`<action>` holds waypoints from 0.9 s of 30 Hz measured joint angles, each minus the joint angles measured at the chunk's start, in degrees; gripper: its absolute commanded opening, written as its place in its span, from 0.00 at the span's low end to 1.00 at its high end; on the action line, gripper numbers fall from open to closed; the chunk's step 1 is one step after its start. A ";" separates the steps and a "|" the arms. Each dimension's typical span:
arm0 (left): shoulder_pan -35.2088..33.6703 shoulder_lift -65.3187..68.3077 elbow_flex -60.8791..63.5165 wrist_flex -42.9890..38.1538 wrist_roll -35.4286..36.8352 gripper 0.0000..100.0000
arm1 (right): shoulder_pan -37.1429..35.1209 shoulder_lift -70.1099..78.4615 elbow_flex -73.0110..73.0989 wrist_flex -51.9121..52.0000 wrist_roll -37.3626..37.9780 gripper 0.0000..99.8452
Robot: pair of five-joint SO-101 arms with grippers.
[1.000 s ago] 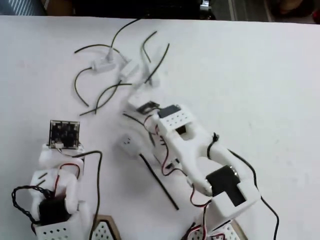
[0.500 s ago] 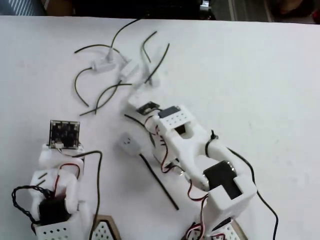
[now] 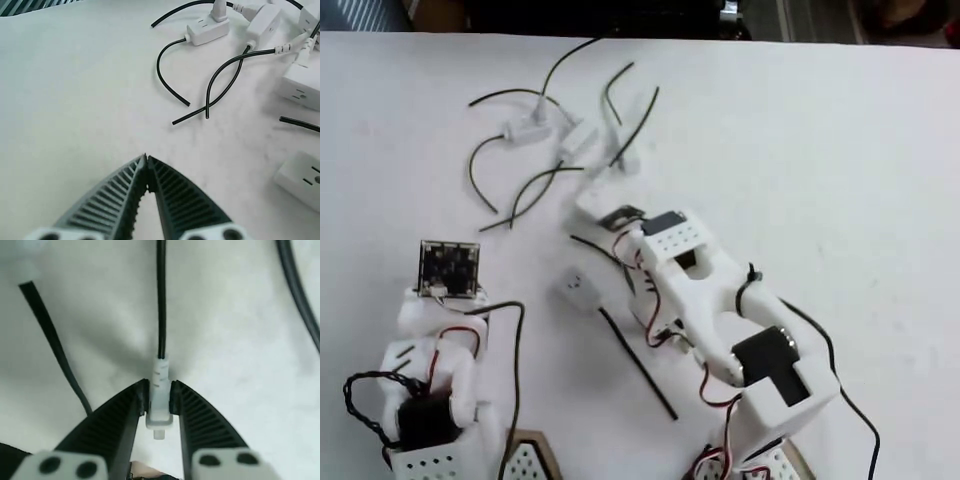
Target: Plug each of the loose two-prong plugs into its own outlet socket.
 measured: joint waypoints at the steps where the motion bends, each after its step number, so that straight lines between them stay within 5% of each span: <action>1: 0.00 0.00 0.00 0.00 0.00 0.02 | 0.35 0.00 0.00 0.00 0.00 0.06; 12: 0.00 0.00 0.00 0.00 0.00 0.02 | 1.58 -2.11 0.00 2.90 0.00 0.02; 27: 1.58 0.00 0.00 0.00 0.00 0.02 | 1.58 -45.63 1.93 5.19 -3.16 0.02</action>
